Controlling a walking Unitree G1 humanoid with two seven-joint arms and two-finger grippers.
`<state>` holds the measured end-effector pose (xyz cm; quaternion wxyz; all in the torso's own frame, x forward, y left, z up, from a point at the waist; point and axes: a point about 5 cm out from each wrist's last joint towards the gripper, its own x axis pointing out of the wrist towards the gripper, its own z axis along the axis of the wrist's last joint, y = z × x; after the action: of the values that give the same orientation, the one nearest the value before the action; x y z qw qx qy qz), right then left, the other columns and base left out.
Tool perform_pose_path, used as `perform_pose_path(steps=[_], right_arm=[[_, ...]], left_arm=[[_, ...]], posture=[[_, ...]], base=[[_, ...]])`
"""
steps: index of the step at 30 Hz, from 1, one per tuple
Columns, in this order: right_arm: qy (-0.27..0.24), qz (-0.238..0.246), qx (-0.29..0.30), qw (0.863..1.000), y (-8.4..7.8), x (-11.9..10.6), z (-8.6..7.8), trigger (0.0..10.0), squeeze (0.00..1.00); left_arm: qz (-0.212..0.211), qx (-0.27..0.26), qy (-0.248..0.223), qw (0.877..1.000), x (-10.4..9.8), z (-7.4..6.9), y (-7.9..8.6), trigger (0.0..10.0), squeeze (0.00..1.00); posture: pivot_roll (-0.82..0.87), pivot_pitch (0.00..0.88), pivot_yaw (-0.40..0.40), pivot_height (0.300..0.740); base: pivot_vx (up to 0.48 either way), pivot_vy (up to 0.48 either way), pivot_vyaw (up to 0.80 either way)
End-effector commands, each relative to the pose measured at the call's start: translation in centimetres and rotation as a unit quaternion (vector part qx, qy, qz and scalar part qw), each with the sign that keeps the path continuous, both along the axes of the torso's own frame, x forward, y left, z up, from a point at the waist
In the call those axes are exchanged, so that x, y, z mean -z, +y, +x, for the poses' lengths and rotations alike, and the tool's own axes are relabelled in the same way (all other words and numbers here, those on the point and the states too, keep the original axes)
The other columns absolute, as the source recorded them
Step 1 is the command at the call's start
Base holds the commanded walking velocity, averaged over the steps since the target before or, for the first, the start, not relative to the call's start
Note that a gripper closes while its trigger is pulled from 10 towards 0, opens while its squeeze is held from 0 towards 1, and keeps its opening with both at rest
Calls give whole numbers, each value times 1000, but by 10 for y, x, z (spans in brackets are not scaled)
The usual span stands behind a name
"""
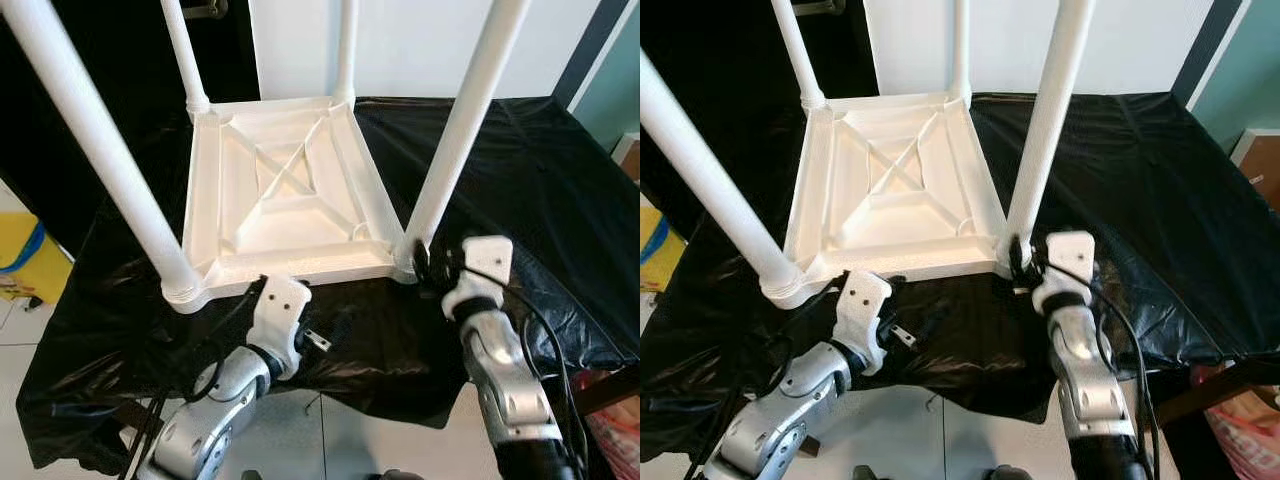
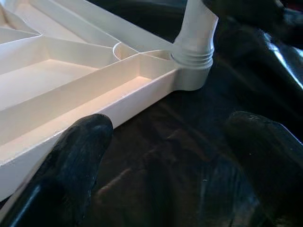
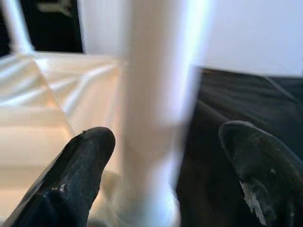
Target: Building children table
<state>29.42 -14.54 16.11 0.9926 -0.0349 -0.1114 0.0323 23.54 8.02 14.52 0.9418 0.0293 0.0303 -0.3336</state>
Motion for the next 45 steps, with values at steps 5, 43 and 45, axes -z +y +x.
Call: perform_pose_path(steps=[5,43,45], right_arm=[[28,-18,-20,999,2,8,5,10000,0],[15,-44,-16,999,-7,-33,67,10000,0],[18,-30,-18,999,-7,-32,67,10000,0]], left_arm=[[15,89,-4,996,-1,-2,-7,10000,0],[-14,40,-74,996,-38,46,-34,10000,0],[-12,36,-80,996,-41,49,-34,10000,0]], posture=[[-104,66,-41,740],[-110,22,-61,740],[-110,24,-61,740]], base=[[0,0,0],[0,0,0],[0,0,0]])
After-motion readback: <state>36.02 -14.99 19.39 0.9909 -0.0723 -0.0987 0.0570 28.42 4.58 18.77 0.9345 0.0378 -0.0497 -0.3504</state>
